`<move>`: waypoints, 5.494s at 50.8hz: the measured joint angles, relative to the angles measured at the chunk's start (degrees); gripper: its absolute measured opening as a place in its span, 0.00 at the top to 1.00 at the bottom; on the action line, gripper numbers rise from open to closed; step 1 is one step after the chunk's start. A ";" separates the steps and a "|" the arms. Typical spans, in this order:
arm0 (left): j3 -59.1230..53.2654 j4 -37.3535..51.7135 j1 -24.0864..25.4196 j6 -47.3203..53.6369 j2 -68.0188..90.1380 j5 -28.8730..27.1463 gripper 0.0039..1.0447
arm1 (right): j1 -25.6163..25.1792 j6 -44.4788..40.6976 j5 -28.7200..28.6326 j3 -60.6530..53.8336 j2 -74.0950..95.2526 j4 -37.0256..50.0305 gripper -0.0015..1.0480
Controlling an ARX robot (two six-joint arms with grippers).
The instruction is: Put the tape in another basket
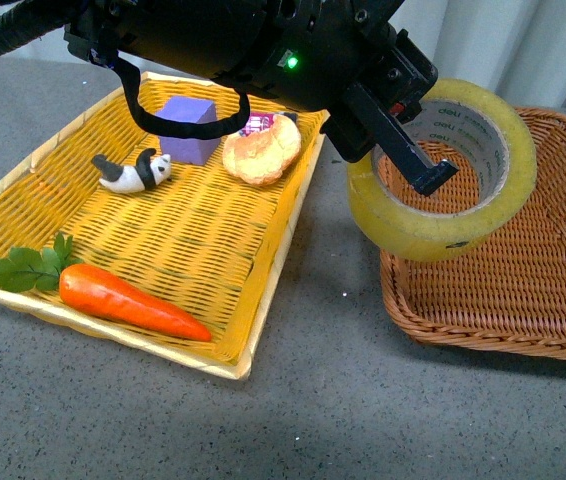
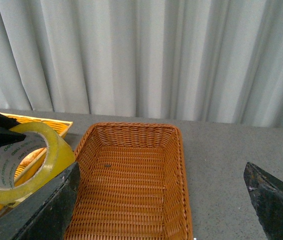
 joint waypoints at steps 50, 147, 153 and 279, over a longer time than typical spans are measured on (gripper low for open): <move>-0.07 -0.02 -0.13 0.50 -0.13 0.11 0.86 | 9.20 -2.01 -7.17 32.46 71.45 3.45 0.09; -7.04 9.73 7.80 -25.40 -7.17 -19.43 0.06 | 5.16 1.53 -1.03 44.11 100.35 8.50 0.86; -9.05 10.08 9.07 -27.43 -8.20 -21.05 0.06 | 3.32 1.51 -0.70 44.85 104.52 11.04 0.86; -59.60 1.18 29.03 -29.42 -87.67 -15.34 0.97 | -0.09 0.00 0.07 -0.04 19.08 19.34 0.99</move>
